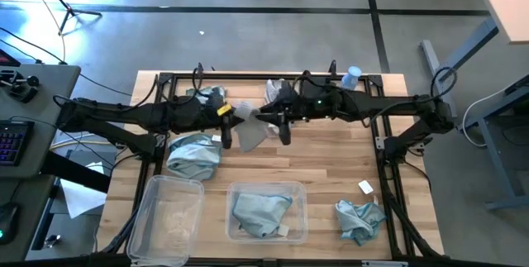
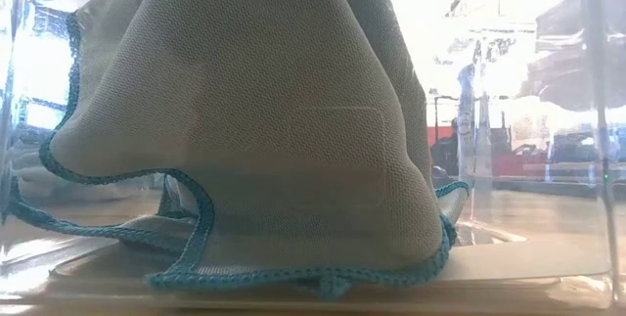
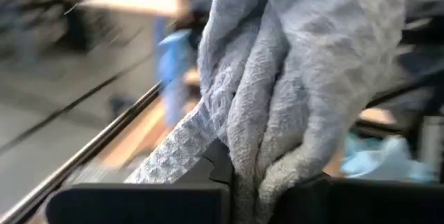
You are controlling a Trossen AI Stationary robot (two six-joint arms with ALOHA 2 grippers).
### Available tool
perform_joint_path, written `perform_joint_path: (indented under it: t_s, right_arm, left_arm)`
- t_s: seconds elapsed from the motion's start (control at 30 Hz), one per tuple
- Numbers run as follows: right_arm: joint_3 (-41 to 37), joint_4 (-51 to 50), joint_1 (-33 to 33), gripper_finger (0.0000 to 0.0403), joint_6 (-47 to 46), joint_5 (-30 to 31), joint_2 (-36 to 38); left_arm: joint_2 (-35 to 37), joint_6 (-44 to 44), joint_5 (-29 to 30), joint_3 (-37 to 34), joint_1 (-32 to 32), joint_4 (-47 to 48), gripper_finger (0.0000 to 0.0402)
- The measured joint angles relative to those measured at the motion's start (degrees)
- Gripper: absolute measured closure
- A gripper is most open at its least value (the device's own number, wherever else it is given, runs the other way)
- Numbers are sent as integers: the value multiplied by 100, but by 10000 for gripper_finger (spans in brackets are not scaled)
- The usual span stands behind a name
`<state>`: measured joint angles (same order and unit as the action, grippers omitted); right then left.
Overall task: Sort microfiber towel by color & place in baskets
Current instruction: Put the middle right grey towel into the left transparent bin
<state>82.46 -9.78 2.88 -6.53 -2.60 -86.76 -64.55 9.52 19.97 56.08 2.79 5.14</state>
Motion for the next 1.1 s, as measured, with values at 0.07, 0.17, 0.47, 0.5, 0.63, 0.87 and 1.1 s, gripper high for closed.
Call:
perform_joint_path:
  t_s: [0.07, 0.17, 0.47, 0.5, 0.63, 0.87, 1.1]
  right_arm:
    - [0, -430, 44, 301, -102, 167, 216]
    - [7, -1193, 86, 287, -92, 470, 548]
    - [-44, -3537, 85, 323, -276, 1395, 1205]
    - [-126, -3665, 85, 332, -326, 1486, 1262]
    - [-672, -3733, 86, 379, -395, 1608, 1598]
    - [-2251, -3017, 87, 388, -852, 1595, 2414]
    - [-3473, -1985, 87, 400, -1366, 1324, 3170]
  left_arm:
    - [-12, 295, 548, 300, 177, 837, 392]
    - [-82, 559, 1053, 900, 456, 2123, 392]
    - [-419, 2294, 811, 2930, 1163, 5369, 392]
    - [-506, 2556, 728, 3148, 1247, 5709, 392]
    - [-902, 3446, 511, 3978, 1627, 7086, 392]
    - [-1676, 4717, -588, 5073, 2574, 8492, 392]
    - [-2029, 5806, -1095, 5445, 3628, 8493, 392]
